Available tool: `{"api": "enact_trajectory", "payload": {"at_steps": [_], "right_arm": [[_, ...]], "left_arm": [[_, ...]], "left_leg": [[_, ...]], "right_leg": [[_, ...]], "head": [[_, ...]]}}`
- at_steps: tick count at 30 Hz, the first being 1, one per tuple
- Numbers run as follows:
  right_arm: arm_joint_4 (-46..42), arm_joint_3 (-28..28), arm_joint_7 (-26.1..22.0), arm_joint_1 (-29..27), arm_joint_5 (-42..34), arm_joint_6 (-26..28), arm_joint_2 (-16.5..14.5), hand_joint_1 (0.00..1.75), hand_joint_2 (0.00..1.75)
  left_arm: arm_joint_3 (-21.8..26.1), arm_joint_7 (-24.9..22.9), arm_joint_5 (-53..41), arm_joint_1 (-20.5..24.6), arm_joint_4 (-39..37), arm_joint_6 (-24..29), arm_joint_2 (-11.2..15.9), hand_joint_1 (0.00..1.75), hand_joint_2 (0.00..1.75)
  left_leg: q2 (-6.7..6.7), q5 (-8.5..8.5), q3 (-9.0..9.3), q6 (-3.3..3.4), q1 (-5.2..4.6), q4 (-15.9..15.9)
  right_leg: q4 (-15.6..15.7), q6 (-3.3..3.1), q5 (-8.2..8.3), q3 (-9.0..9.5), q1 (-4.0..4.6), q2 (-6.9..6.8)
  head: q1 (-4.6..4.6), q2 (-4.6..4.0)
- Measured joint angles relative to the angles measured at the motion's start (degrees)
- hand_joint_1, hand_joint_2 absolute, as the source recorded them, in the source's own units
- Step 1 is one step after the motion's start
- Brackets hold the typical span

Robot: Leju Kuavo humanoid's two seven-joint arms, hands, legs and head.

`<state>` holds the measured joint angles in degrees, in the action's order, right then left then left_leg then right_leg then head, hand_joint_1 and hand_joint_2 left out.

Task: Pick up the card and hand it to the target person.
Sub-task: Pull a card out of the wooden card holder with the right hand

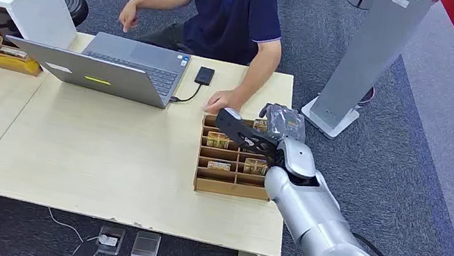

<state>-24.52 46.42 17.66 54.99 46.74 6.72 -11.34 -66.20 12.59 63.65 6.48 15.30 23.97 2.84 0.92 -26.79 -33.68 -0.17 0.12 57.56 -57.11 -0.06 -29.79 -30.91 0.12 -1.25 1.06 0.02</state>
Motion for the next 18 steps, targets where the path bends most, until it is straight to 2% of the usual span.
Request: {"api": "enact_trajectory", "payload": {"at_steps": [18], "right_arm": [[1.19, -0.07, -0.03, 0.24, 0.21, 0.05, -0.25, 0.88, 1.75]], "left_arm": [[0.00, -0.04, -0.16, -0.01, 0.00, 0.04, 0.00, 0.00, 0.00]], "left_leg": [[0.00, 0.00, 0.00, 0.00, 0.00, 0.00]], "right_leg": [[0.00, 0.00, 0.00, 0.00, 0.00, 0.00]], "head": [[0.01, 0.00]]}}
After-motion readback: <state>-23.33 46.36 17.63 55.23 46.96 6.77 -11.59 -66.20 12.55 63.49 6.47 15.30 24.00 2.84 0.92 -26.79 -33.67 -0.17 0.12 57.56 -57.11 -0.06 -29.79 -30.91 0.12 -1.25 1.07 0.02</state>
